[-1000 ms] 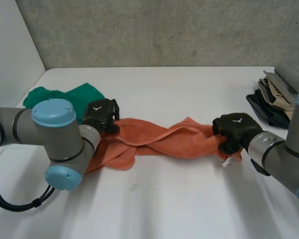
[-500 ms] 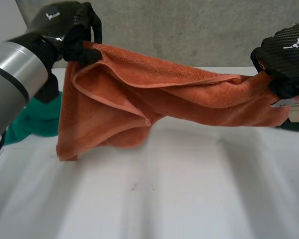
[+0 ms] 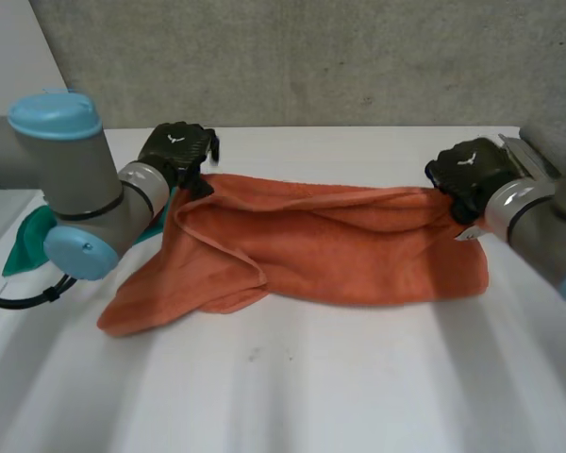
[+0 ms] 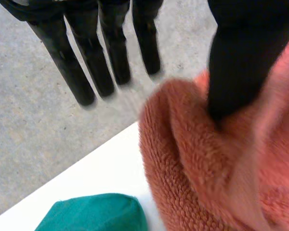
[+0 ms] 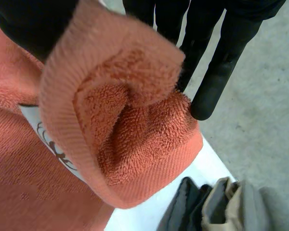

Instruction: Fold the laundry.

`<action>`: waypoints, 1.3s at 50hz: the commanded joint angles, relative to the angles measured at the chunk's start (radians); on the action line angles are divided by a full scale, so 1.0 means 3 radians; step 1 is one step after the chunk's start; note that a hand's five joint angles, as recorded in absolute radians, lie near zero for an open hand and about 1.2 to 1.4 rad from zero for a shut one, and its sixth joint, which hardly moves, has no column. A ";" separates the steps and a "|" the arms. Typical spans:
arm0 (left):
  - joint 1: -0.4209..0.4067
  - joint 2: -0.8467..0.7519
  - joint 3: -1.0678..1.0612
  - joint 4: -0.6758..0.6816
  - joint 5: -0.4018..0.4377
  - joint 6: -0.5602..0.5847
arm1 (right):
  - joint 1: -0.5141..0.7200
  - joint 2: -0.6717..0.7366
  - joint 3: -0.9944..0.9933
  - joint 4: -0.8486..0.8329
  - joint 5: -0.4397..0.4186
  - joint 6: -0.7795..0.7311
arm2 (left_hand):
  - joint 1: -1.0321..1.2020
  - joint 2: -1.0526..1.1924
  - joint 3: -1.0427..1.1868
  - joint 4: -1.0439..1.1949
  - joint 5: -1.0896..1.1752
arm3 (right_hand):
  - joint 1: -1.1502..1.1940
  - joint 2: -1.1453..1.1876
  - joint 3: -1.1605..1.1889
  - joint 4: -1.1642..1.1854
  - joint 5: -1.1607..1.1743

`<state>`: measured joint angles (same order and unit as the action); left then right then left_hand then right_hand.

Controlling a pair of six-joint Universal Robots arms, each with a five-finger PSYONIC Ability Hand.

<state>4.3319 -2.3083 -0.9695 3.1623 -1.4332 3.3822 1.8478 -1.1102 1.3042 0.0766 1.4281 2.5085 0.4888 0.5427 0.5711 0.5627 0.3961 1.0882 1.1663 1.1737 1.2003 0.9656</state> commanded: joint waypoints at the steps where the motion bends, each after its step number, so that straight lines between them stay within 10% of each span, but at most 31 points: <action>1: -0.0036 -0.0017 -0.0286 0.0412 -0.0090 -0.0030 | 0.0135 0.0346 0.0152 -0.0235 0.0296 -0.0001 | -0.0849 -0.1029 -0.1124 -0.1096 -0.1122 | 0.1027 0.0766 0.0742 0.0653 0.0854; 16: -0.0424 0.1026 -0.1518 0.0442 -0.0413 -0.0056 | 0.0110 0.0357 0.0398 -0.0347 0.0327 0.0024 | -0.0282 -0.0462 -0.0556 -0.0528 -0.0555 | 0.1027 0.0766 0.0742 0.0653 0.0854; 32: -0.0716 0.0291 -0.1447 0.0601 -0.0576 -0.0010 | 0.0110 0.0352 0.0485 -0.0347 0.0327 0.0019 | -0.0174 -0.0354 -0.0448 -0.0420 -0.0447 | 0.1027 0.0766 0.0742 0.0653 0.0854; 53: -0.0440 0.0085 -0.1452 0.1342 -0.0704 0.0001 | 0.0115 0.0336 0.0516 -0.0352 0.0338 0.0009 | 0.3025 0.2845 0.2751 0.2778 0.2752 | 0.1027 0.0766 0.0742 0.0653 0.0854; 65: 0.0066 0.1710 -0.1994 0.1194 -0.0740 -0.0010 | -0.0146 -0.0537 0.0311 0.0255 0.0322 -0.0308 | 0.3025 0.2845 0.2751 0.2778 0.2752 | 0.1027 0.0766 0.0742 0.0653 0.0854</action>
<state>4.2743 -2.0562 -1.4874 3.5479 -1.6614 3.3790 1.8644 -1.1115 1.4366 0.0243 1.5288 2.4786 1.1393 1.1955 1.1886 1.1970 0.9836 1.0882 1.1663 1.1782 1.2045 0.9657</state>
